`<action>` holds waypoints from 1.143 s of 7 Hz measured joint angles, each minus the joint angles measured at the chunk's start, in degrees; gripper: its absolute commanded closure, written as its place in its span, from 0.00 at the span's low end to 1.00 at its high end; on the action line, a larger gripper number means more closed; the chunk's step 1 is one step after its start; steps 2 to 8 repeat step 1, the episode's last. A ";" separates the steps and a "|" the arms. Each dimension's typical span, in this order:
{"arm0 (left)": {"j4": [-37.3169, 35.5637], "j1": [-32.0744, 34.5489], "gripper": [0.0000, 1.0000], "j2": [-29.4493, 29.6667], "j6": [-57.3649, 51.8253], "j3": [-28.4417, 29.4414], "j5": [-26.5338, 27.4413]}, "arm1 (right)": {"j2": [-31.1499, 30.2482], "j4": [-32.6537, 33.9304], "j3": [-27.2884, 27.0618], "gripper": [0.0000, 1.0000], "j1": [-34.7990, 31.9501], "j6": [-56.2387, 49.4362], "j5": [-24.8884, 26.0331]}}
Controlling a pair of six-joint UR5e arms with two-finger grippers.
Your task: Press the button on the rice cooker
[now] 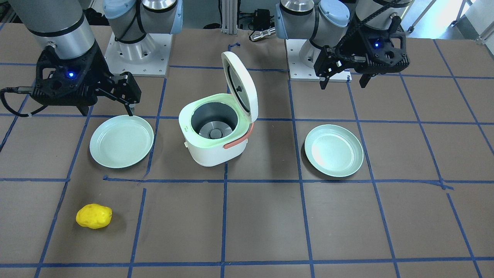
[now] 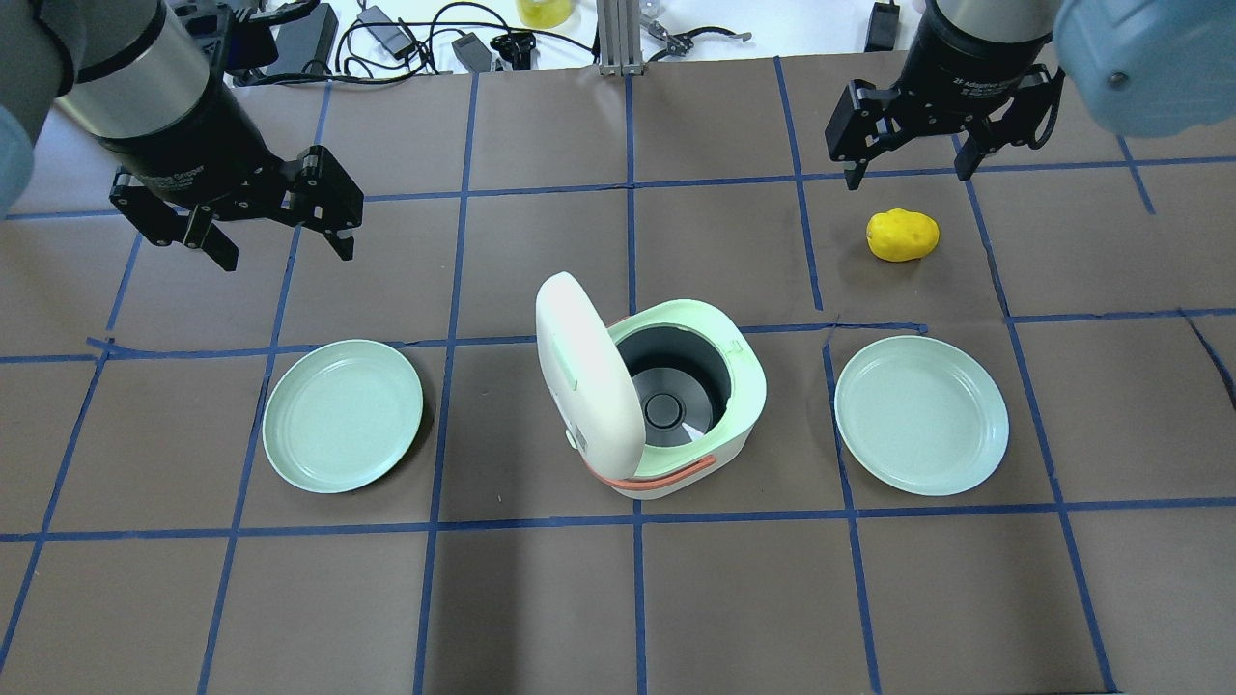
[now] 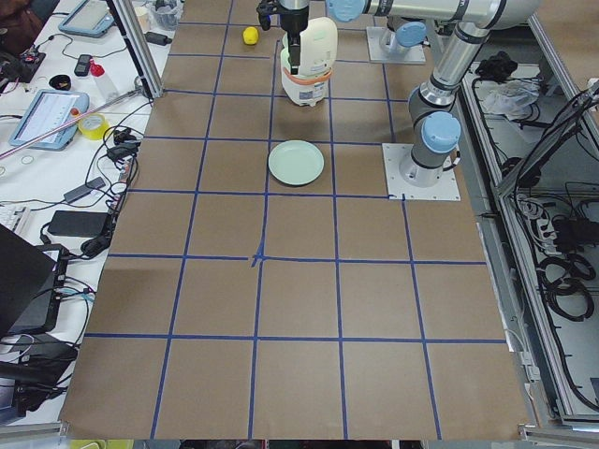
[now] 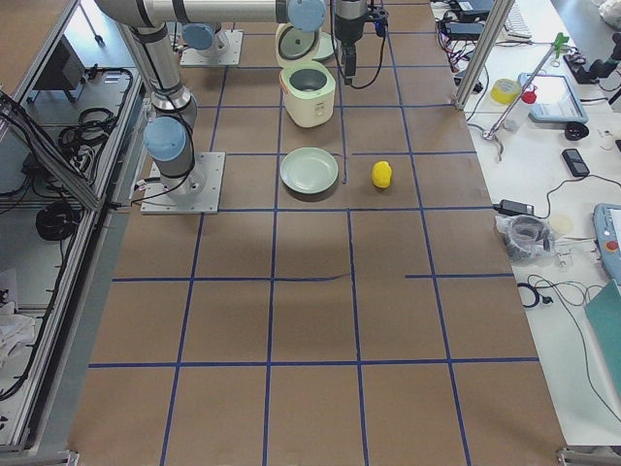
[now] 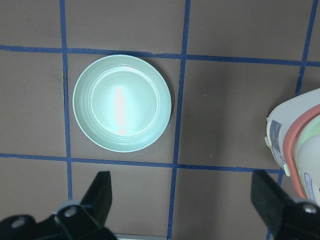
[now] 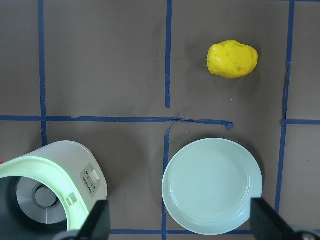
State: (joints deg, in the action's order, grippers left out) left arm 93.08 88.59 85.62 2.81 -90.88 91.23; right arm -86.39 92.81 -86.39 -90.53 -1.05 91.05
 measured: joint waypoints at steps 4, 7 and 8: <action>0.00 0.00 0.00 0.01 0.00 0.00 0.00 | 0.00 0.00 0.00 0.00 0.00 0.00 0.00; 0.00 0.00 0.00 0.01 0.00 0.00 0.00 | 0.00 0.00 0.00 0.00 0.00 0.00 0.00; 0.00 0.00 0.00 0.01 0.00 0.00 0.00 | 0.00 0.00 0.00 0.00 0.00 0.00 0.00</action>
